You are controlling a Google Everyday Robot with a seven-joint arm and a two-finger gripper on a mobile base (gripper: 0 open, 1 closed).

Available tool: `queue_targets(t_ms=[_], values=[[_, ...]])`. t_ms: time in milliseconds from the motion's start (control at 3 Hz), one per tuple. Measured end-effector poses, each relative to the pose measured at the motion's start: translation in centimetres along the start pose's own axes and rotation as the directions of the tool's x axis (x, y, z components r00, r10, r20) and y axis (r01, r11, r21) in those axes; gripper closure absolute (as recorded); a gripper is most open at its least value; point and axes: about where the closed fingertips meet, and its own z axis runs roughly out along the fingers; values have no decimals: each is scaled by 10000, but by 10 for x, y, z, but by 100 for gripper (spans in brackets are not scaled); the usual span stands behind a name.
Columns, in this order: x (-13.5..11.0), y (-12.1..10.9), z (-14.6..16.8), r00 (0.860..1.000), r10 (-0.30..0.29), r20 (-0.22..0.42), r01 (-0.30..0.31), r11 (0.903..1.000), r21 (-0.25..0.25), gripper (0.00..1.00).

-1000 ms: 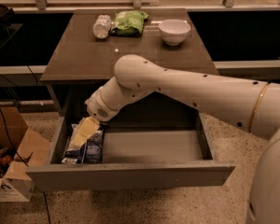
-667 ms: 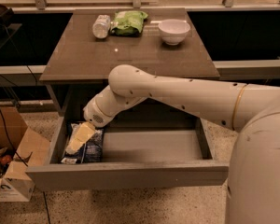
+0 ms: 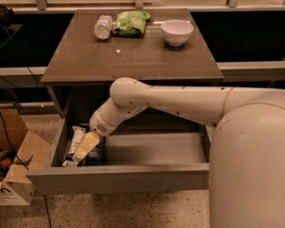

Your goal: Pick blue chip bag from top drawer and place on counter

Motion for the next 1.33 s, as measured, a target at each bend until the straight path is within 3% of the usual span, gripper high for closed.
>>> queue_targets(t_ms=[333,667,1000,1333], values=[[10,-4,7,9996,247,-131,-246,9997,88,0],[11,5,13,9986,525,-114,-524,9985,133,17],[12,19,21,9964,851,-33,-851,9964,61,48],[13,26,25,9950,996,7,-996,9950,29,71]])
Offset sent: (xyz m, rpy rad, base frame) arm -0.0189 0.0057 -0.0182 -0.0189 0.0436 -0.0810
